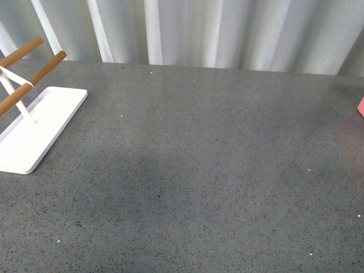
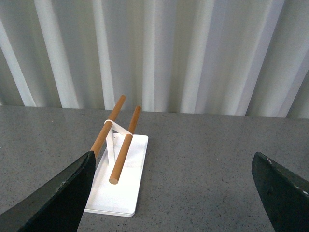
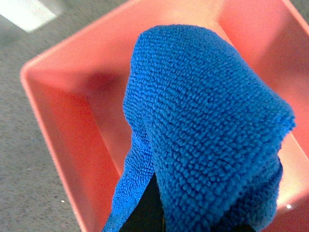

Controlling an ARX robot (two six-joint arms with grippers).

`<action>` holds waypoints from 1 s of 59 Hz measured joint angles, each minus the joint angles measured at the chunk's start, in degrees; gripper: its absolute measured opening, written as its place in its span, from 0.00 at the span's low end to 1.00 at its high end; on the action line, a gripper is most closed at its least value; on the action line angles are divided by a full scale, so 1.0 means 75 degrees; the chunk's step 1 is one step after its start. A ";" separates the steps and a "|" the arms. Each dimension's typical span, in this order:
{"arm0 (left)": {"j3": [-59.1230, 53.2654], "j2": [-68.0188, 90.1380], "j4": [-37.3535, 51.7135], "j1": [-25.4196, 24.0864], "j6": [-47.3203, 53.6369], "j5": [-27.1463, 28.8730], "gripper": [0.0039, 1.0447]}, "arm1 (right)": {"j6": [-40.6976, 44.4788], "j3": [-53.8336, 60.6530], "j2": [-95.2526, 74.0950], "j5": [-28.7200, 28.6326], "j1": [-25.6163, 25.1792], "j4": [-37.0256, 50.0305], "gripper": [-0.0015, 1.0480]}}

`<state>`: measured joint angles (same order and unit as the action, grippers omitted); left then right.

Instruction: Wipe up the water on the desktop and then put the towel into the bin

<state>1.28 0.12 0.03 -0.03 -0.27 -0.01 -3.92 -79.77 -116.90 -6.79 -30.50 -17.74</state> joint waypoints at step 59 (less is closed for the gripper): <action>0.0000 0.0000 0.0000 0.0000 0.0000 0.0000 0.94 | 0.0254 -0.0487 0.0396 -0.0236 0.0082 -0.0230 0.93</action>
<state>1.28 0.12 0.03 -0.03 -0.27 -0.01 -2.02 -83.42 -113.93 -8.56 -29.89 -19.46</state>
